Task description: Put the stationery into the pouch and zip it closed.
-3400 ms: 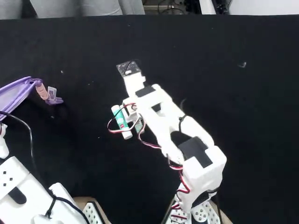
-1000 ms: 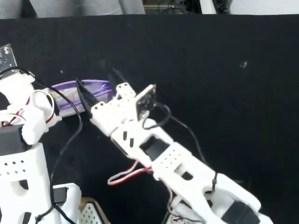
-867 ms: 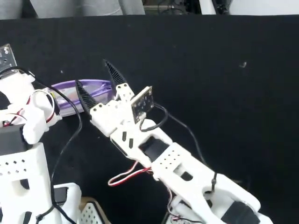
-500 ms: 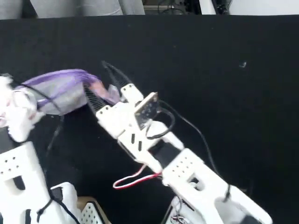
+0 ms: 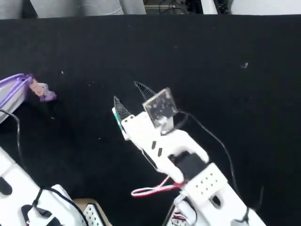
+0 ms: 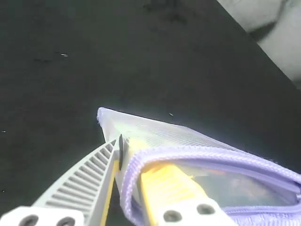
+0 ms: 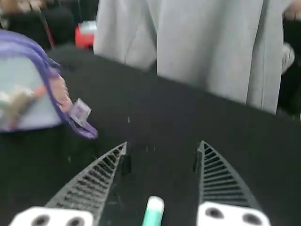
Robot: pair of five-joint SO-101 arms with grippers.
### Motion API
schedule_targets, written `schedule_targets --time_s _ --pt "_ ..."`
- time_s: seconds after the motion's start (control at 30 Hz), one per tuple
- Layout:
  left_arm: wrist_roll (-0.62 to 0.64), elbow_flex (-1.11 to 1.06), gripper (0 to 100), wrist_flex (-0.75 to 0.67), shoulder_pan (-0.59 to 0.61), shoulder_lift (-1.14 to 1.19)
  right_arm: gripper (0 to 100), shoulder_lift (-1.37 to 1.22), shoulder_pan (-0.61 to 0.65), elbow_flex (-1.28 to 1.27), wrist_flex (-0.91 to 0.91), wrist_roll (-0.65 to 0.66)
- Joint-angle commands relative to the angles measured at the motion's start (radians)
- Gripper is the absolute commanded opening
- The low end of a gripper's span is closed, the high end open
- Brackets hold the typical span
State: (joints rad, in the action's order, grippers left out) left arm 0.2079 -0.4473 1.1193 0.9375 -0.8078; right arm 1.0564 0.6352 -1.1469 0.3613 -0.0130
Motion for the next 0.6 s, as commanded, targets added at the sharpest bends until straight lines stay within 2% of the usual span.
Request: schedule_targets --time_s 0.0,0.3,0.57 --pt "0.005 0.033 3 -0.034 0.013 -0.014 20.8 -0.188 -0.015 0.044 -0.029 -0.044" --pt "0.003 0.022 3 -0.028 0.015 -0.011 20.8 -0.886 -0.012 0.473 0.101 -0.068" --pt "0.003 0.022 3 -0.028 0.015 -0.006 20.8 -1.270 -0.011 0.872 0.374 -0.068"
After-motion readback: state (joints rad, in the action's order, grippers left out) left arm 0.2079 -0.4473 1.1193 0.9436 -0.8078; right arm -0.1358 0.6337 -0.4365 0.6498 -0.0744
